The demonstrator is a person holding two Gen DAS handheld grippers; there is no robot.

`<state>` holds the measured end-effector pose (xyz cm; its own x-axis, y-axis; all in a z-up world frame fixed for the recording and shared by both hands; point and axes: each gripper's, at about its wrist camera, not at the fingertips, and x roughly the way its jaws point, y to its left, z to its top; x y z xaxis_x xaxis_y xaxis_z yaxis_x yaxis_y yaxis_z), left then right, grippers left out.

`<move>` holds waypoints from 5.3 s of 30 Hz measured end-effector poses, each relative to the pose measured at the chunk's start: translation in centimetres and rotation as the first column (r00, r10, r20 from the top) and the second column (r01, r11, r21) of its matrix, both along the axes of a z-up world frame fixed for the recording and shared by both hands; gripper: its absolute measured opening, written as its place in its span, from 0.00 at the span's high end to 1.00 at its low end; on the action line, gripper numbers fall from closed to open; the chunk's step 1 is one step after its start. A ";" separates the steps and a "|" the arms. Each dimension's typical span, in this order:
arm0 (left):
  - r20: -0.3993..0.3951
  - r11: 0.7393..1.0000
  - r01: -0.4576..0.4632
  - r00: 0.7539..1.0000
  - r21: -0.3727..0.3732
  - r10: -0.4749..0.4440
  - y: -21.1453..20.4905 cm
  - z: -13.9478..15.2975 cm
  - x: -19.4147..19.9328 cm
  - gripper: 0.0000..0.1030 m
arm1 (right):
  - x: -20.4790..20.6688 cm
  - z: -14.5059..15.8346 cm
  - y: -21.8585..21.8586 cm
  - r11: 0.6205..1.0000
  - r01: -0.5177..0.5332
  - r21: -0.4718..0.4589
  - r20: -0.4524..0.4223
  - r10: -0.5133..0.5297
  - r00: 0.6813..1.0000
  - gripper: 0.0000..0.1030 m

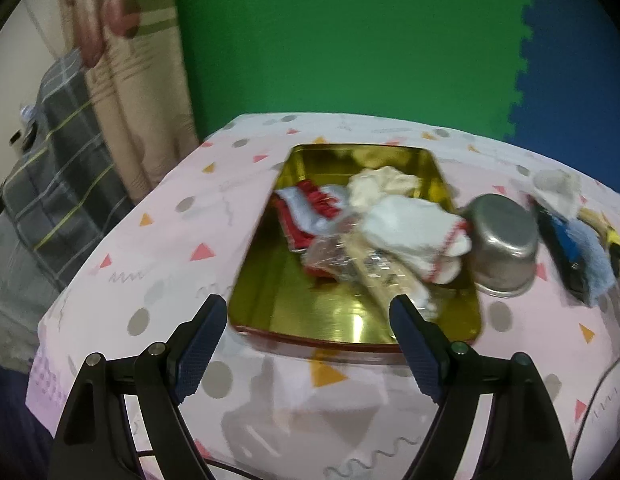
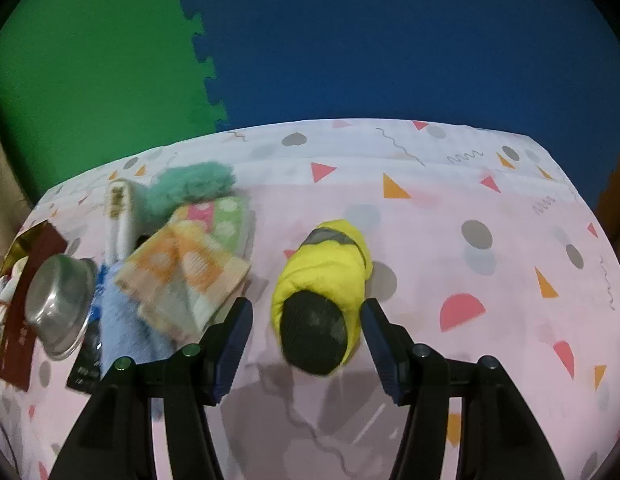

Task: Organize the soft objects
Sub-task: 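Reach the right tool to the yellow-and-black glove and grasp it, then grasp the black-and-blue snack bag with the left tool, then carry the black-and-blue snack bag into the gold tin and release it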

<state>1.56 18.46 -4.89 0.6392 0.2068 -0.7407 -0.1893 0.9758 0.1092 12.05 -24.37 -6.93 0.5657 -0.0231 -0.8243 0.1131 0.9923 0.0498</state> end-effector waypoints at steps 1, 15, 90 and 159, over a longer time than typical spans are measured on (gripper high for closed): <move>0.000 1.000 0.017 1.000 0.006 -0.017 -0.6 0.1 0.1 0.22 | 0.4 -0.3 -0.1 1.000 0.003 0.007 -0.001 -0.003 1.000 0.44; -0.039 0.969 0.244 0.969 -0.028 -0.245 -9.4 0.3 2.2 0.21 | 3.2 -2.6 -0.9 0.999 -0.045 -0.030 -0.027 0.044 0.999 0.44; -0.274 0.844 0.476 0.802 -0.245 -0.531 -23.5 -2.8 9.0 0.74 | -5.3 -1.4 -5.0 0.998 0.020 0.052 0.012 -0.021 1.000 0.52; -0.203 0.982 0.149 0.964 -0.119 -0.171 2.8 -2.7 11.8 0.68 | -5.1 -1.4 -4.1 1.000 0.008 -0.024 -0.008 -0.008 1.000 0.50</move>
<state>13.35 21.28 -7.61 0.4846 0.0310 -0.8742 -0.0135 0.9995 0.0280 6.97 -28.46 -8.31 0.5589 -0.0471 -0.8279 0.1211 0.9923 0.0254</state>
